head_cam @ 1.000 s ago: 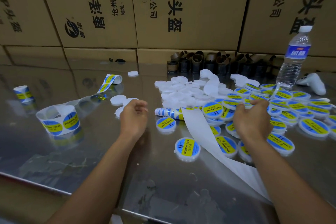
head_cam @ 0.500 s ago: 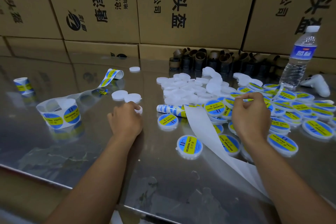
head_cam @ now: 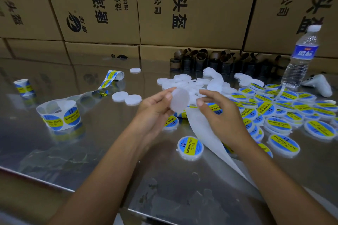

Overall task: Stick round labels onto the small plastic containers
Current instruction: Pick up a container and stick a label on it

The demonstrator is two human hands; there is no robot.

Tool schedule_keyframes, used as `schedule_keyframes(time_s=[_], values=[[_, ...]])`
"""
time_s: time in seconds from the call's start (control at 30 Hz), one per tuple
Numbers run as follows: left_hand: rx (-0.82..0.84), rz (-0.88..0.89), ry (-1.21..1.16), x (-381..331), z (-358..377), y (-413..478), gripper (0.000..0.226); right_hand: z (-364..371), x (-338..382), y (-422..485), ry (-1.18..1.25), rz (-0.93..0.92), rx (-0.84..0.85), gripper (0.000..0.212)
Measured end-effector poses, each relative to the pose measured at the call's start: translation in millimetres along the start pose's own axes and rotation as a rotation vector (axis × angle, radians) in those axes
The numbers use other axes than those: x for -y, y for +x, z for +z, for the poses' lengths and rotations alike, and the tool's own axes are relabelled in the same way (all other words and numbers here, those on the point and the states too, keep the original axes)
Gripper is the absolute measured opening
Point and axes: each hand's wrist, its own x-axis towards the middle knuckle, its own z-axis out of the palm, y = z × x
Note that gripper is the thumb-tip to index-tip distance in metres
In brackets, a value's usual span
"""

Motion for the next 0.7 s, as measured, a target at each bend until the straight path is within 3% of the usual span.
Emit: schedule_keyframes(time_s=[0.17, 0.53, 0.6, 0.7], values=[[0.126, -0.08, -0.179, 1, 24, -1, 0.024, -1, 2, 0, 0.16, 0.065, 0.075, 0.013], [0.083, -0.081, -0.03, 16, 43, 7, 0.016, 3, 3, 0, 0.34, 0.182, 0.105, 0.003], [0.071, -0.092, -0.106, 17, 40, 8, 0.016, 3, 4, -1, 0.31, 0.162, 0.078, 0.003], [0.001, -0.089, -0.175, 16, 32, 10, 0.017, 2, 2, 1, 0.201, 0.131, -0.094, 0.008]])
